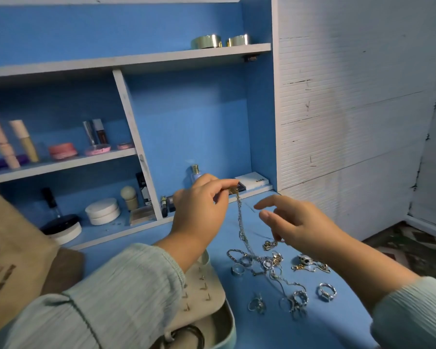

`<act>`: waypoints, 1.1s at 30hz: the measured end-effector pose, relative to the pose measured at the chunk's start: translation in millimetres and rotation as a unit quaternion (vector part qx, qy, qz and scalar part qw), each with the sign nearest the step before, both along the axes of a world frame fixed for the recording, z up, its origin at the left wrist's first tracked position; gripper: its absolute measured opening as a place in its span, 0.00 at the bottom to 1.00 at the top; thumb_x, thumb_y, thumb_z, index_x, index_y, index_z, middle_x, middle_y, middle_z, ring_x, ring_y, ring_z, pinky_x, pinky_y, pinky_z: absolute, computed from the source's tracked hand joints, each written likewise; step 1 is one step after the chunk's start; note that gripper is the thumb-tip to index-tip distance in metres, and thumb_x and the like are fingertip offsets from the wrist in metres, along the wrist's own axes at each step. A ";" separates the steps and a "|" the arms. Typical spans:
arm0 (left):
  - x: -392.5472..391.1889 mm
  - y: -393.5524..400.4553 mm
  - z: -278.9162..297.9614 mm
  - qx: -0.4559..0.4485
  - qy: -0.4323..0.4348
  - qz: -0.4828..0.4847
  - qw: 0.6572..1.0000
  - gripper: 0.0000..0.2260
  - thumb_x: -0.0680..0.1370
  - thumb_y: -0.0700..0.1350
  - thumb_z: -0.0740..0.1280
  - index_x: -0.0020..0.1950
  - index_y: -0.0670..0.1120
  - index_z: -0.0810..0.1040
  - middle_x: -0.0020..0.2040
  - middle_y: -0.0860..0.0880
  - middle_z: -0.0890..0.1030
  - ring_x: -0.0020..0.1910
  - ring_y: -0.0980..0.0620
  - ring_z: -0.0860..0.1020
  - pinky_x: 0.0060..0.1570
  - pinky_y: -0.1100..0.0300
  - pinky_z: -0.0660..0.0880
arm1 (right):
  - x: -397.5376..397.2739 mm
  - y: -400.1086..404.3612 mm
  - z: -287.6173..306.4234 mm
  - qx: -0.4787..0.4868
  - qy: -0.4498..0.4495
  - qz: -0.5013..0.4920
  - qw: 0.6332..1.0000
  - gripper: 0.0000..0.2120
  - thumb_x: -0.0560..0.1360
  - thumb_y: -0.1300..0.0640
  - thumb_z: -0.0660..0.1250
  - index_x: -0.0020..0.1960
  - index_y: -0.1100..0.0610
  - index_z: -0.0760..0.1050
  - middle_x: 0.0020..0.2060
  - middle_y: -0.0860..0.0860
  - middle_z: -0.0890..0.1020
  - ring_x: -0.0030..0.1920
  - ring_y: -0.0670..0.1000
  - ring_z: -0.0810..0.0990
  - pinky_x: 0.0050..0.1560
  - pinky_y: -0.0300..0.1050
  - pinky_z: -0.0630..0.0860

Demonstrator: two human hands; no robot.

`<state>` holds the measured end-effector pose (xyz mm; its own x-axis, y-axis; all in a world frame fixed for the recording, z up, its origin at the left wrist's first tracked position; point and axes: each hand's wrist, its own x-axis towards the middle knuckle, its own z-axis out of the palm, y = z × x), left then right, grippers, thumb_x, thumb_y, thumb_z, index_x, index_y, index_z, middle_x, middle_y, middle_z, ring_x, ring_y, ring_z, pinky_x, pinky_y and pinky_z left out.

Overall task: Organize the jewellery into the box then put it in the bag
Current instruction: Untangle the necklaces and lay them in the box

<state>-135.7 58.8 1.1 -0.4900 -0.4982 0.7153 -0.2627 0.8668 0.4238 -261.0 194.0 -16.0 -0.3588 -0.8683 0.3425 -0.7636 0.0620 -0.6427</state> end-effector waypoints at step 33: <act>3.7 25.8 3.2 0.300 -0.047 -0.118 0.945 0.11 0.78 0.45 0.65 0.60 0.55 0.78 0.45 0.61 0.79 0.48 0.58 0.77 0.48 0.67 0.72 | 7.2 -22.2 67.4 -0.019 -0.322 -0.102 0.941 0.07 0.70 0.48 0.72 0.43 0.50 0.81 0.45 0.45 0.80 0.46 0.47 0.73 0.42 0.44 0.67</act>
<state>-132.0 84.7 4.3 -0.6852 -0.6701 0.2854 -0.1540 0.5163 0.8425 -253.8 171.8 51.4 -0.6598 -0.7509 0.0264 -0.1893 0.1321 -0.9730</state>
